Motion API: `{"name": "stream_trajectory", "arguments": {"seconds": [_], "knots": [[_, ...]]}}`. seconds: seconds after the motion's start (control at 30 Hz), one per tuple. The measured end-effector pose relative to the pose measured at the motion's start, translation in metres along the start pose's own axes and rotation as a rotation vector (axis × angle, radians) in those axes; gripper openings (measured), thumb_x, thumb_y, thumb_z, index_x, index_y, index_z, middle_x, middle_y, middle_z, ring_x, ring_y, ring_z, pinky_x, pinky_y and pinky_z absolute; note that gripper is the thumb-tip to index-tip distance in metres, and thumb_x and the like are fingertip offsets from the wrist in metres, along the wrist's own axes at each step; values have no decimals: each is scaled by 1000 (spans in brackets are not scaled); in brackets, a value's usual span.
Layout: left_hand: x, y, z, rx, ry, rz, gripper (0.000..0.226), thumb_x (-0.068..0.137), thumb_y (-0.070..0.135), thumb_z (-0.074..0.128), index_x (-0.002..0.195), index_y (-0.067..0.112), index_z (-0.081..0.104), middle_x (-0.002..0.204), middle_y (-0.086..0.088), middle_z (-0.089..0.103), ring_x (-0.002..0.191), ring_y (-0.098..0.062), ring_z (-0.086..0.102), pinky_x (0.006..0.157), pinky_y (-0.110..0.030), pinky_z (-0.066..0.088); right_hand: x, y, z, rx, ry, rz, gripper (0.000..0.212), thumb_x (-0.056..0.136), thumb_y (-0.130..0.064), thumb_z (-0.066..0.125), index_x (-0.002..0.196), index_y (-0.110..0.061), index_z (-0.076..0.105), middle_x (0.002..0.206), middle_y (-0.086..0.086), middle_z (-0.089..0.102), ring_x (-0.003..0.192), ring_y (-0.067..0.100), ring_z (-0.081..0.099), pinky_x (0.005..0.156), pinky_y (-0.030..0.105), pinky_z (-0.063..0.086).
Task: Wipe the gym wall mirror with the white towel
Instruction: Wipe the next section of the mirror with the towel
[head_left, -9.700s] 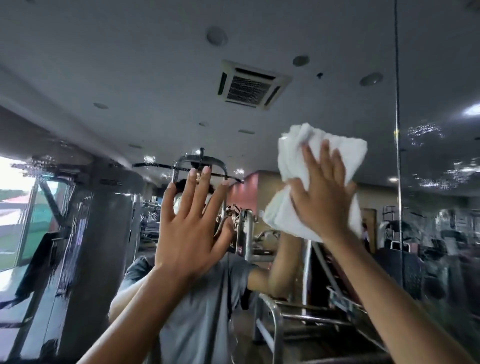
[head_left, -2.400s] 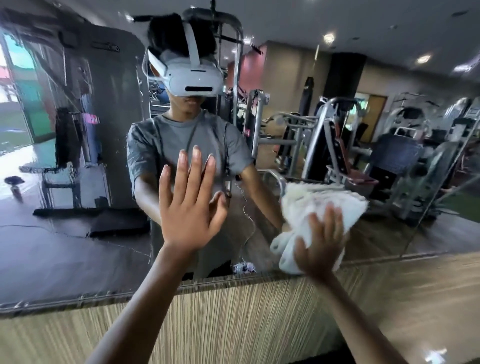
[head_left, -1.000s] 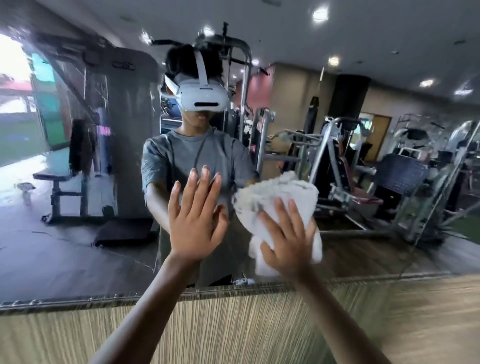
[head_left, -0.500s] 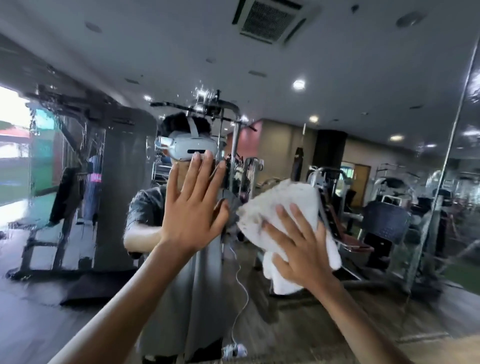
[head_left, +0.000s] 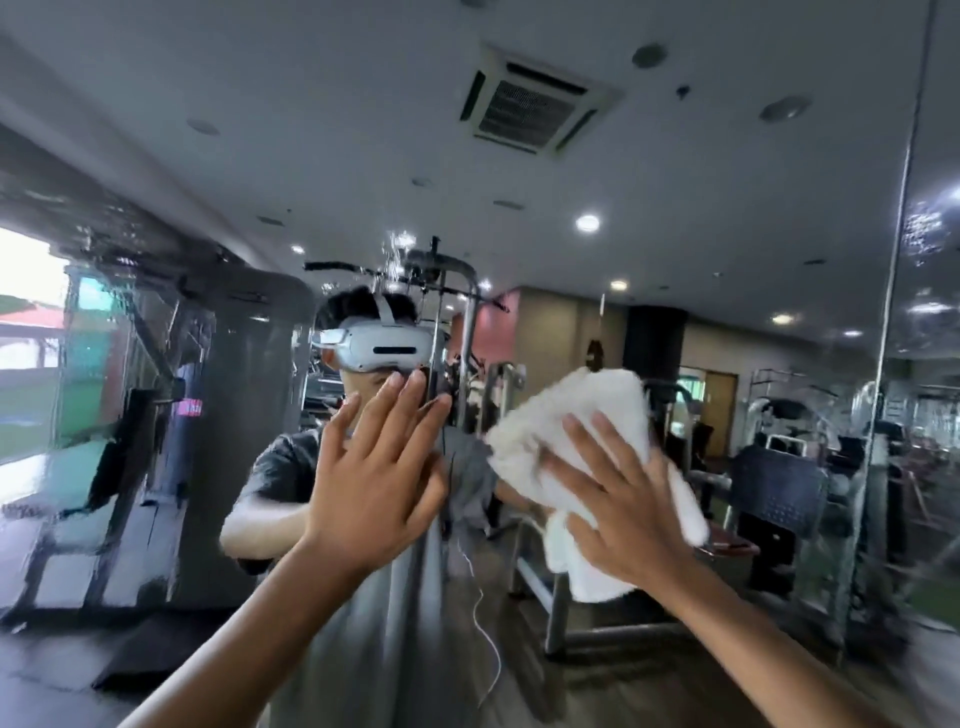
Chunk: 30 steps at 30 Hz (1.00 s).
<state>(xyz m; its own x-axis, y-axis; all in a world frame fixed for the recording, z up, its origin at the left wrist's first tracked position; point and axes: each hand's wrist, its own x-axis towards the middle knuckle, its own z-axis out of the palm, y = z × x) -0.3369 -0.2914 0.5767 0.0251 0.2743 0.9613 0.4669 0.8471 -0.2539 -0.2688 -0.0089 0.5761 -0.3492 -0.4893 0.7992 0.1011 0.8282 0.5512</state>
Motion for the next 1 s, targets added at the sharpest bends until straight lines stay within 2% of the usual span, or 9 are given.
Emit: {"name": "stream_trajectory", "arguments": {"seconds": [0.1,0.27,0.33,0.47,0.53,0.63,0.77,0.83,1.0], "knots": [[32,-25,-14,28,-27,54,56,89,41,43,134,11,57,139,-18,57,132,-32,42,106,-50,28,20,40,-10,64,-20,260,65,83,-39,43,147,-34,36,168,-5,11,152,25,18,101,68,37],[119,-44,-18,59,-9,48,53,93,42,41,129,10,62,135,-20,58,130,-36,49,107,-51,29,145,37,-38,237,128,646,68,88,-46,29,156,-41,25,168,-8,7,154,19,5,113,67,18],[140,-50,-17,68,9,56,52,93,42,40,128,10,63,137,-20,57,131,-37,50,108,-52,29,159,15,-41,165,138,454,67,91,-50,32,157,-39,24,168,-7,5,154,20,4,113,62,16],[145,-66,-11,82,16,46,63,100,50,26,146,15,51,158,-19,36,148,-34,32,117,-56,22,124,41,-27,2,101,-246,71,84,-45,50,152,-40,31,168,-4,13,154,24,13,106,55,26],[143,-68,-9,77,10,31,65,99,52,23,152,20,42,164,-17,23,152,-31,21,120,-57,16,118,89,-27,-70,57,-343,77,78,-42,53,151,-44,30,168,-7,8,155,20,9,107,55,26],[145,-67,-8,84,3,0,67,98,53,24,157,23,29,166,-16,11,154,-30,11,122,-59,13,148,141,-42,14,83,-30,72,79,-37,44,150,-41,32,165,-6,18,152,19,15,102,63,36],[145,-70,-6,81,-3,-10,69,98,55,22,158,22,27,166,-16,13,154,-32,10,120,-62,14,224,111,-61,155,169,519,68,87,-46,31,154,-39,29,167,-7,14,152,21,11,112,64,20],[145,-70,-6,95,-9,-7,69,98,54,22,158,22,29,166,-16,15,154,-32,11,120,-62,15,236,80,-59,85,170,381,66,91,-49,31,156,-42,21,167,-8,7,153,20,8,111,65,18],[144,-68,-9,85,-9,0,68,98,54,23,157,20,32,165,-16,19,153,-33,16,120,-62,16,188,126,-54,-131,23,-514,69,87,-45,47,153,-40,28,167,-1,13,153,26,16,107,57,25]]}}
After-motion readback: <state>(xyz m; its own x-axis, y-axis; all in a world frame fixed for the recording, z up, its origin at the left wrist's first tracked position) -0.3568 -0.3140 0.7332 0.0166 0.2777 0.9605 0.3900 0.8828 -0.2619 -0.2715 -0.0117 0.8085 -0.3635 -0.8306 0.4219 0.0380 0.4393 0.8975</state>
